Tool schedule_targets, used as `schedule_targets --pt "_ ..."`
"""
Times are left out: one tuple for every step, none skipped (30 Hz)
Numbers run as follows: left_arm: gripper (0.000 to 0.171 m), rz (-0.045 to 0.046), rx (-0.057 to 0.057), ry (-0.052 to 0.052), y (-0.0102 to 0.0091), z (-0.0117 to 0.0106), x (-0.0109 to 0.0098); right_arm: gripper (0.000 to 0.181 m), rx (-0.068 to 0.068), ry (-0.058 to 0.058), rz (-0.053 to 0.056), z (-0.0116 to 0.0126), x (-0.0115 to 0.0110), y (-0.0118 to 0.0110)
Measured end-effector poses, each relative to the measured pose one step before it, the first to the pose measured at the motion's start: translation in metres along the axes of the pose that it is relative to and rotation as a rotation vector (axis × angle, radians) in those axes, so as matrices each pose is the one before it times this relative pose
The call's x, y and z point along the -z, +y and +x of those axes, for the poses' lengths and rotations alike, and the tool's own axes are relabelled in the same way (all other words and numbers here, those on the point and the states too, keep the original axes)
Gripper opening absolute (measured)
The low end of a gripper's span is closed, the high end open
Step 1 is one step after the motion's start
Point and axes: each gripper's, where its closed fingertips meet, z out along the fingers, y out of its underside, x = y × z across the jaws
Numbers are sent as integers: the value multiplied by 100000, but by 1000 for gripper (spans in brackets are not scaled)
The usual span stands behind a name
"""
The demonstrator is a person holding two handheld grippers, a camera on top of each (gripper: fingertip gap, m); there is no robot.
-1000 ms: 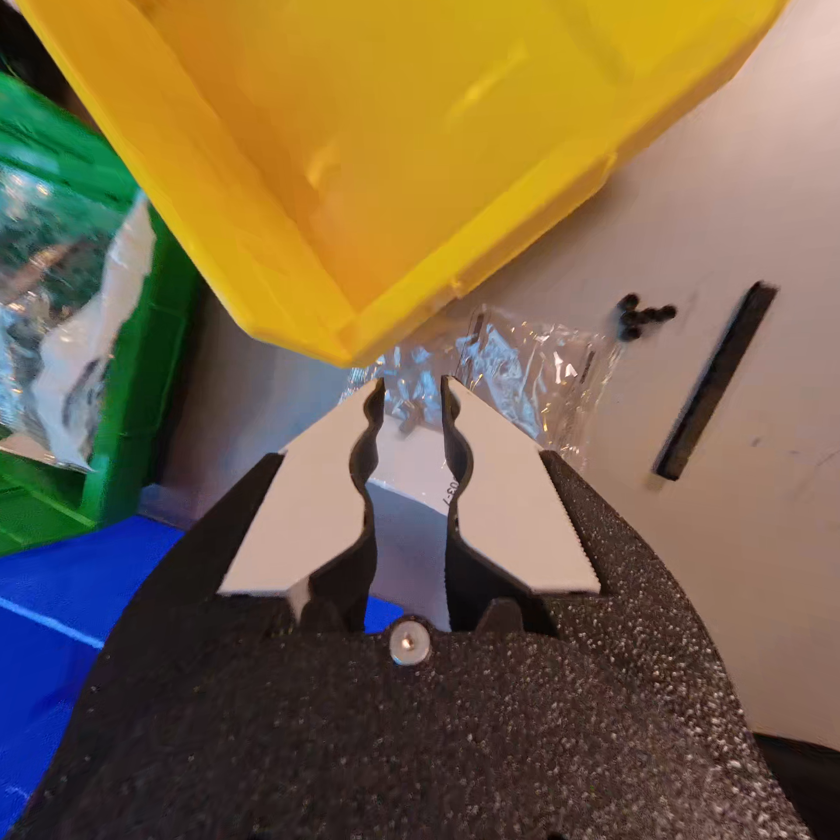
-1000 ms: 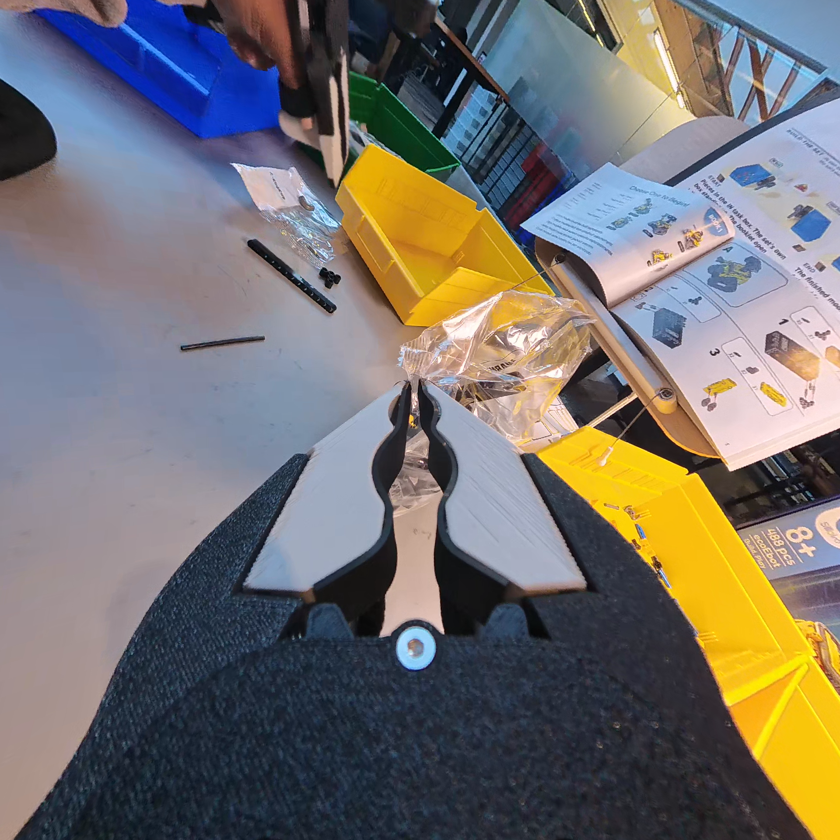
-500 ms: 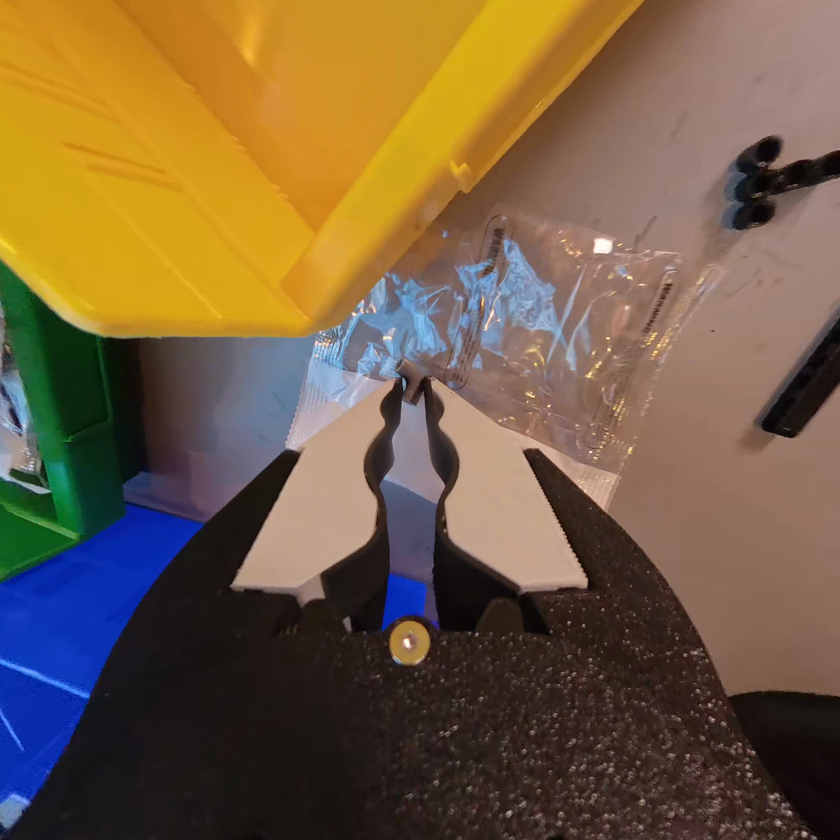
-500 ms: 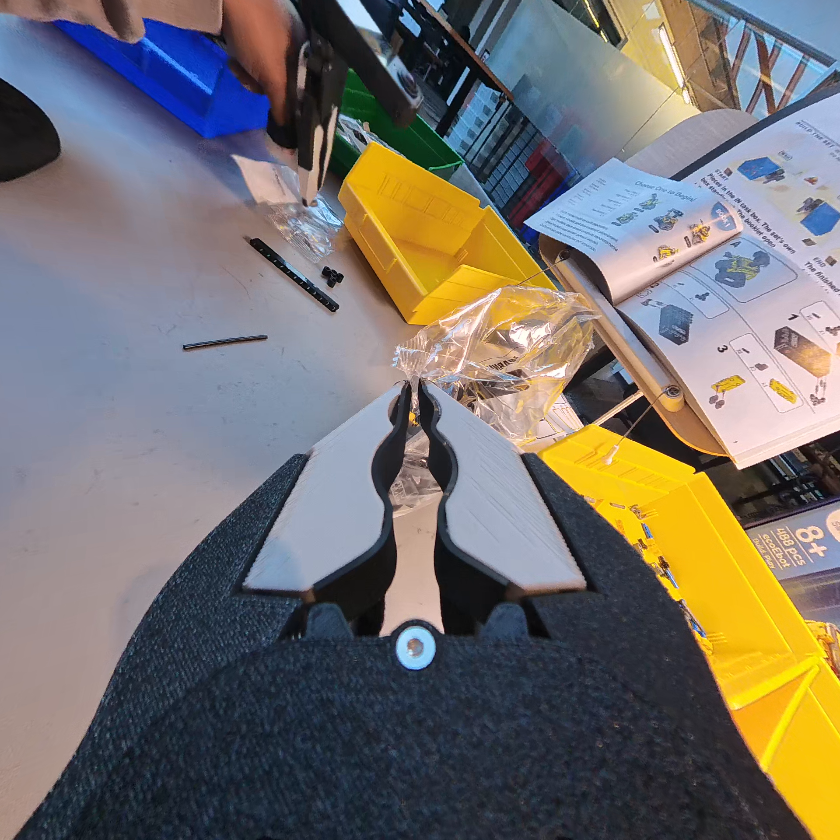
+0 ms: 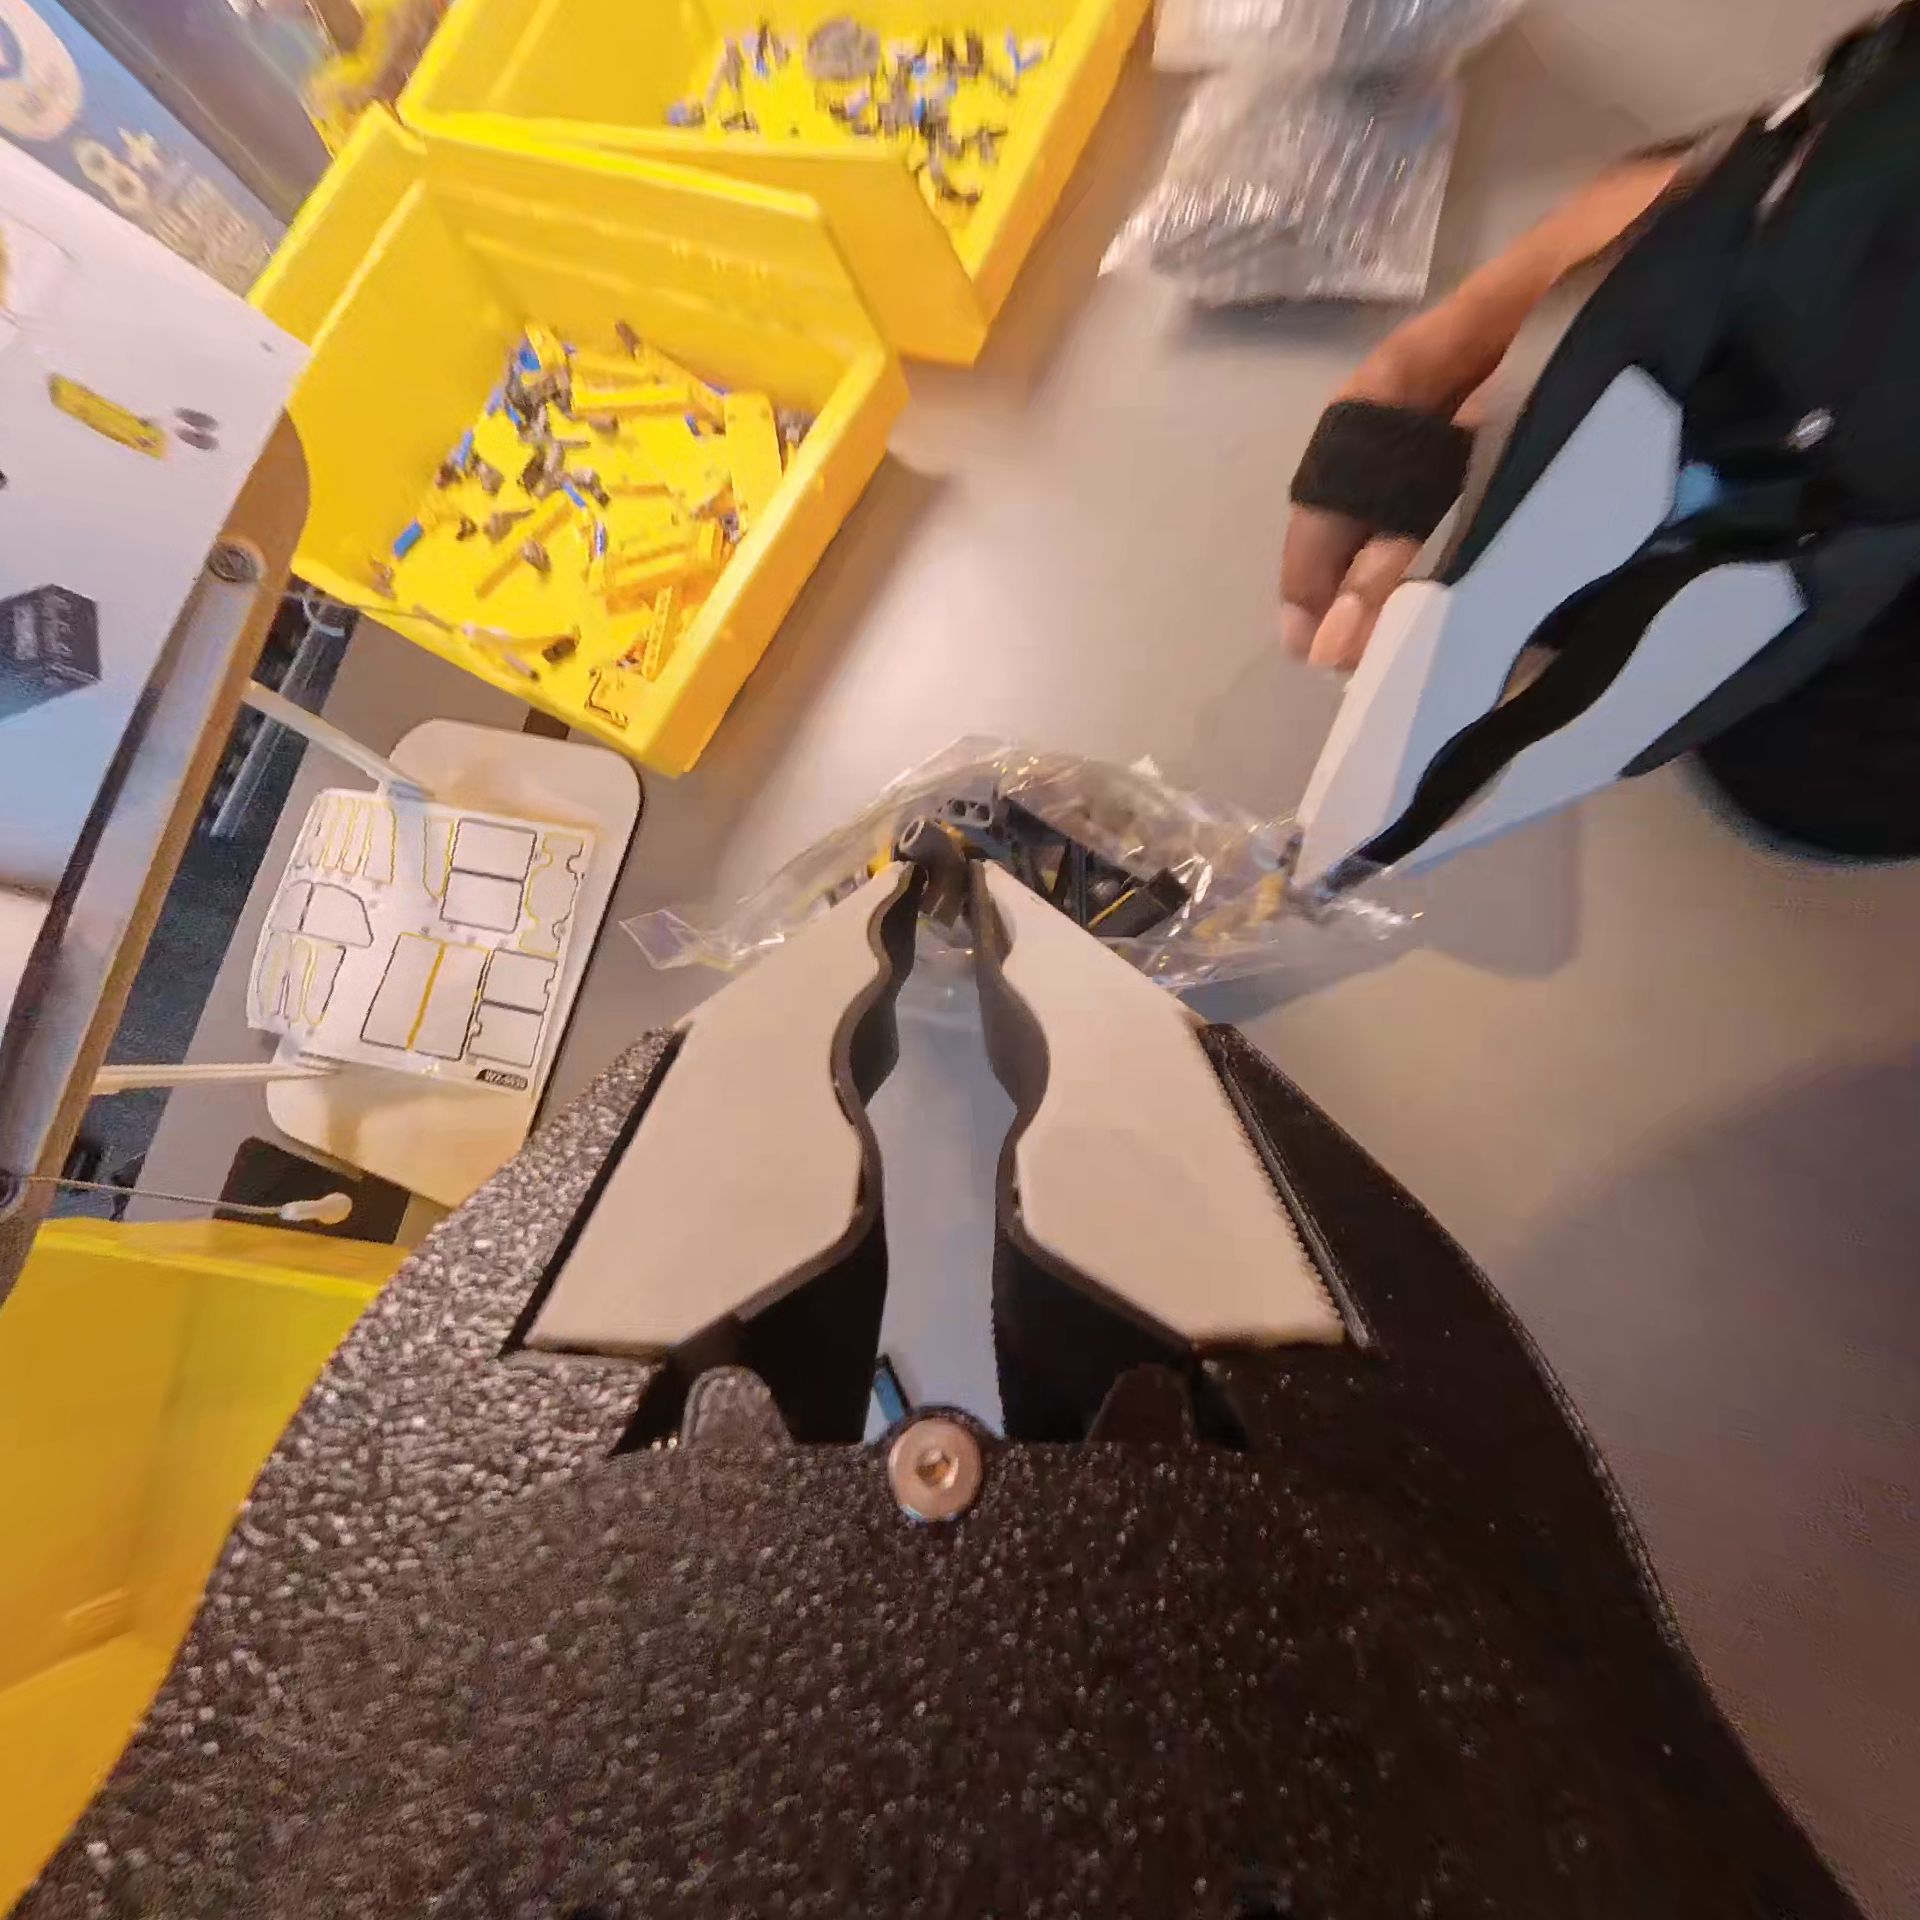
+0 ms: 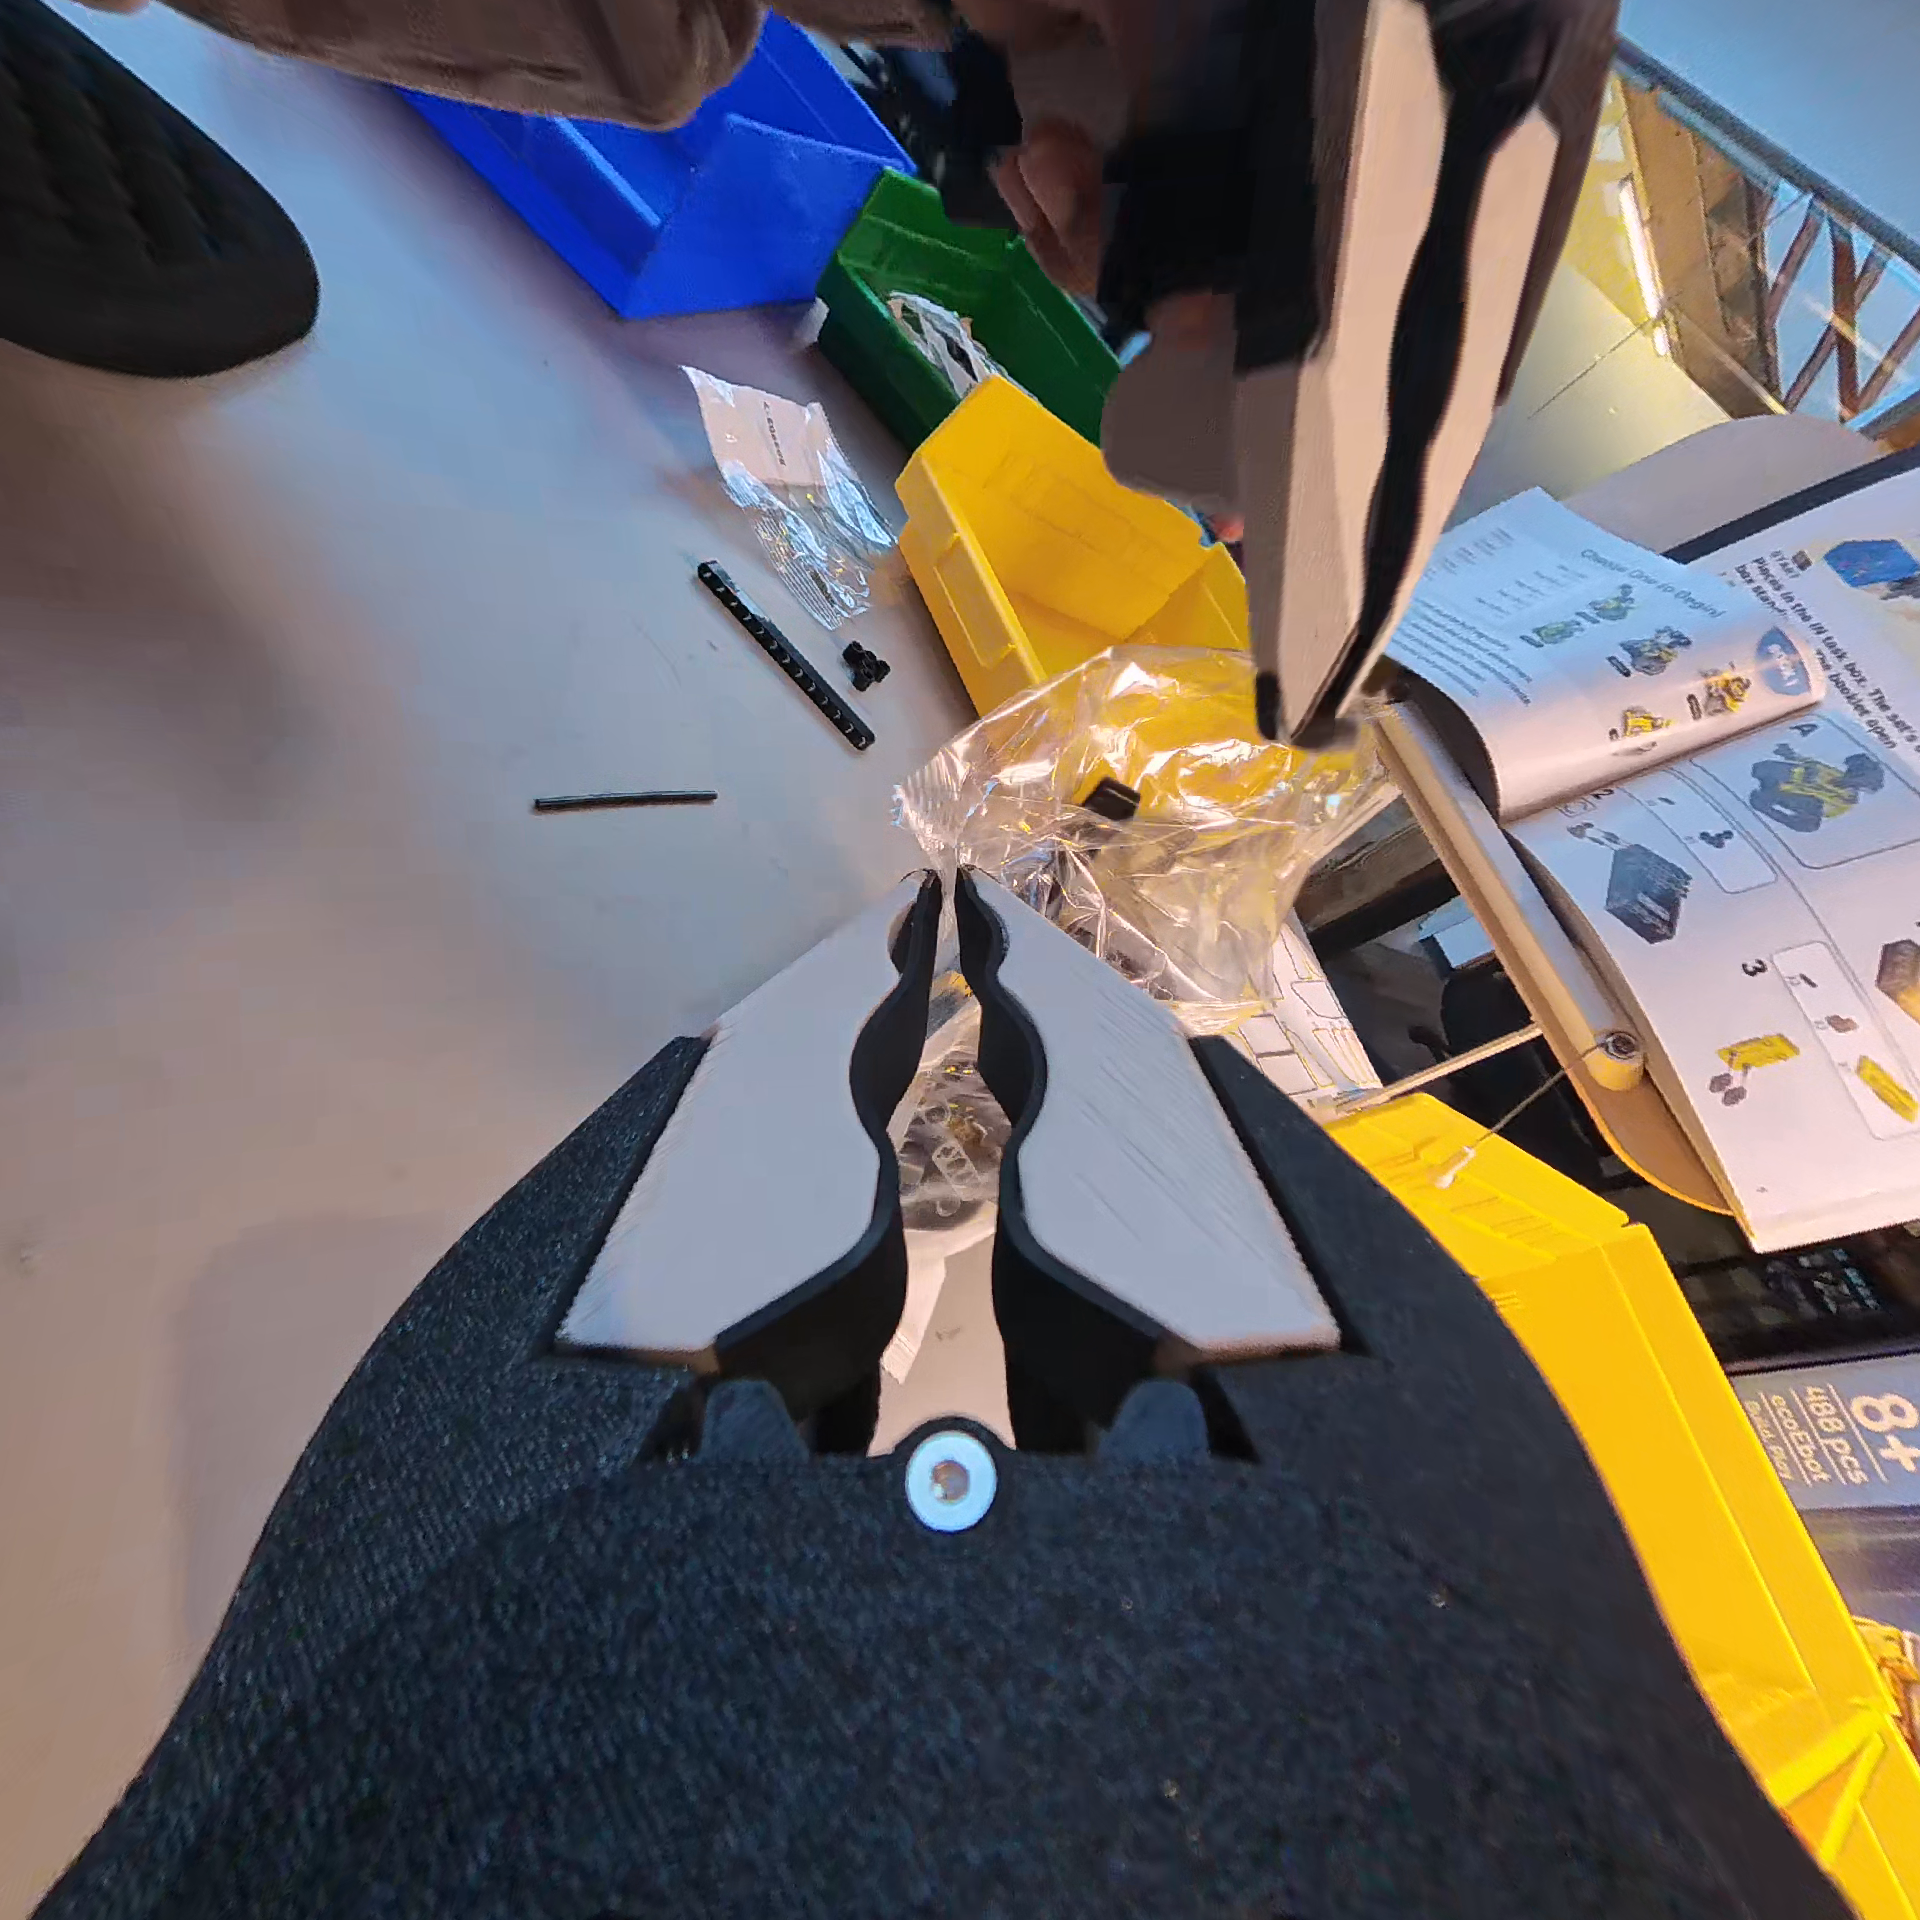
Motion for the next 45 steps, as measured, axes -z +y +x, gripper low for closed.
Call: schedule_targets --pt "11 -3841 -1555 -2155 573 -507 -554 2 -114 -36 56 -1 15 9" --pt "16 148 -183 -2060 192 -488 -35 2 -185 26 42 26 47 30" --pt "21 3260 1525 -1275 -63 -404 492 1 -241 46 -76 54 58 59" --pt "27 5889 3248 -1764 -250 -550 882 2 -332 287 -254 106 67 117" --pt "31 6591 4654 -1559 -174 -618 1067 1 -562 365 -283 142 49 149" --pt "33 4693 5713 -1352 322 -697 1064 1 -739 247 20 134 39 114" --pt "33 1236 6128 -2401 1064 -990 947 2 -831 98 261 114 24 72" --pt "32 -2754 5481 -4125 1953 -1393 703 1 -1053 304 197 154 36 63" --pt "32 -6253 4867 -6388 2780 -1838 380 1 -1091 332 103 155 38 45" --pt "33 -8808 5004 -7591 3388 -2054 -58 1 -781 249 101 121 43 36" --pt "33 -9305 4826 -5042 3494 -1581 -594 1 -479 213 106 83 58 23" --pt "35 -7297 4633 -721 3058 -800 -1053 1 -397 131 146 67 34 14" --pt "36 -4678 4712 2090 2381 -280 -1293 1 -505 -22 201 48 10 7" --pt "37 -3560 4278 2724 1875 -100 -1301 1 -524 -124 215 11 -27 16" --pt "38 -3123 2749 1954 1457 -100 -1170 2 -464 -120 145 -15 -48 33" --pt "38 -2067 758 -150 974 -278 -971 2 -375 -228 -8 -49 -61 53" --pt "40 911 -343 -1214 259 -326 -602 2 -196 -156 -124 -60 -67 65" --pt "31 5317 624 498 -684 -82 -32 2 -71 -86 -138 -53 -53 50" --pt "23 174 -198 -98 -78 -153 -110 2 -172 -53 5 -37 -49 22" --pt "23 -1443 -1696 105 38 -19 -72 2 -371 -157 170 -30 -56 1" --pt "23 -1380 -3068 7 -24 108 3 2 -459 -328 158 -58 -58 16" --pt "22 -487 -3099 78 -122 245 18 2 -372 -348 145 -72 -71 26" --pt "22 1547 -2078 831 -480 465 147 2 -170 -375 25 -96 -77 39" --pt "22 4766 -1388 2447 -1120 885 444 2 12 -313 -108 -94 -97 35" --pt "22 7394 -1366 3645 -1797 1278 797 2 152 -469 -64 -143 -95 29" --pt "22 9275 -2104 3891 -2409 1562 1054 2 224 -540 -68 -171 -112 -6" --pt "22 10067 -3346 3921 -2838 1747 1098 2 267 -533 -146 -176 -139 1" --pt "22 9254 -4509 4307 -2924 1897 920 2 337 -626 -69 -199 -138 -7" --pt "22 7564 -4524 4040 -2746 1817 562 2 354 -770 29 -238 -165 -43" --pt "22 5601 -4196 3103 -2315 1546 148 2 309 -721 -17 -229 -158 -58" --pt "22 3083 -3766 1976 -1662 1170 -261 2 406 -637 -80 -220 -152 -69" --pt "22 64 -2958 757 -855 751 -588 2 495 -557 -159 -217 -141 -55" --pt "22 -2332 -2473 -772 -136 299 -797 2 489 -365 -188 -189 -109 -54" --pt "24 -3315 -2921 -2616 332 -177 -794 2 388 -194 -153 -134 -76 -45" --pt "33 -3044 -3003 -3341 537 -401 -610 2 179 -43 -113 -82 -42 -30" --pt "39 -1139 -1305 -1557 388 -210 -274 2 28 308 -52 10 -10 -11" --pt "41 2703 1166 154 -90 8 141 2 -92 536 -65 88 25 31" --pt "41 4744 2677 823 -307 19 471 2 -344 488 -111 116 49 85" --pt "40 3632 3106 88 -70 -208 624 2 -656 550 14 178 72 83" --pt "39 1040 2634 -27 421 -327 670 2 -892 558 197 211 77 59" --pt "38 -1618 1733 1553 944 -130 626 2 -881 542 149 222 85 48" --pt "38 -3797 1675 2558 1455 57 513 2 -855 561 24 234 71 73" --pt "39 -5538 1697 4820 1867 532 314 2 -826 477 -11 198 73 96" --pt "40 -7042 402 8344 2236 1246 38 2 -665 350 -36 154 57 103" --pt "44 -7490 -1884 6482 2363 1154 -378 2 -533 279 -101 133 48 105"
